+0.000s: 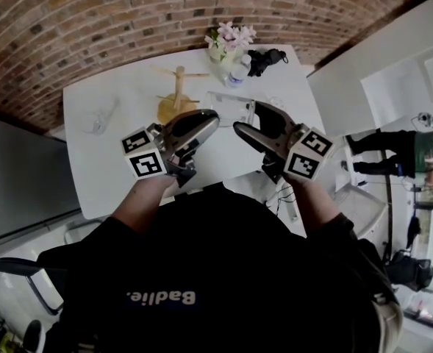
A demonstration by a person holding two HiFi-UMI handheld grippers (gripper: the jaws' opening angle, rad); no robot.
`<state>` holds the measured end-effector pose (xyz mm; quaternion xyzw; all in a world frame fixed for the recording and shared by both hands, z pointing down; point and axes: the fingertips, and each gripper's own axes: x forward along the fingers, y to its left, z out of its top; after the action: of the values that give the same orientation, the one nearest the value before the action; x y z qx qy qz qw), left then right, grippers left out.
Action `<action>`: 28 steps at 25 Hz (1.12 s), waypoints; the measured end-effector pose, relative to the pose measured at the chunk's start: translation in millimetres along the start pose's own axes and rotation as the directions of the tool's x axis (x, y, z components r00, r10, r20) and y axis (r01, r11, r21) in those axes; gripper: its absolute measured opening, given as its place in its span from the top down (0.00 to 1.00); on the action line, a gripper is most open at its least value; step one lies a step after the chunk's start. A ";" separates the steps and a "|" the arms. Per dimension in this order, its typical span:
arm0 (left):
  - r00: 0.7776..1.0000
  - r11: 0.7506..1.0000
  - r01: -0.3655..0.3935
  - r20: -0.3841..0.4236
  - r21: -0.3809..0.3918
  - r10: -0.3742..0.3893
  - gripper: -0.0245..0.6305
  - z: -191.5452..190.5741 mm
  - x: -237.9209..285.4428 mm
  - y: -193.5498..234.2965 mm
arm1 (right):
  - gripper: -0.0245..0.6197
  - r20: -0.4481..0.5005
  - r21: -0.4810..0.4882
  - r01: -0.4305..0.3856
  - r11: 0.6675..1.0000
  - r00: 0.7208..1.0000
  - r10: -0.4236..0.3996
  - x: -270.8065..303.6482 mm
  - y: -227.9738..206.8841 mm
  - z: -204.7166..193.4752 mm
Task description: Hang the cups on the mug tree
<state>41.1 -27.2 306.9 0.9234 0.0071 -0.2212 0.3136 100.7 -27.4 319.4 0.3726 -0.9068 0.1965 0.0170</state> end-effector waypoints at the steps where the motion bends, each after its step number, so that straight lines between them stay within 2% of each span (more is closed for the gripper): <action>1: 1.000 1.000 0.000 0.002 0.006 0.000 0.88 1.2 1.0 3.2 | 0.47 0.002 -0.005 0.003 1.000 1.000 -0.003 1.6 -2.7 1.0; 5: 1.000 1.000 0.003 0.010 0.017 -0.003 0.88 3.0 7.5 16.4 | 0.47 0.009 -0.015 0.018 1.000 1.000 -0.018 4.5 -16.3 3.2; 14: 0.998 0.999 -0.040 0.045 -0.012 0.040 0.87 8.5 23.4 49.2 | 0.47 -0.002 -0.007 0.019 1.000 1.000 -0.019 13.9 -50.8 10.2; 28: 0.983 0.995 -0.078 0.160 -0.065 0.087 0.87 11.6 12.6 89.4 | 0.47 -0.083 -0.045 -0.052 0.998 0.995 0.048 46.2 -78.9 5.5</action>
<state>61.4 -107.3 345.0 0.8922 -0.0504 -0.2822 0.3489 121.8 -111.2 349.7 0.3411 -0.9187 0.1904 0.0579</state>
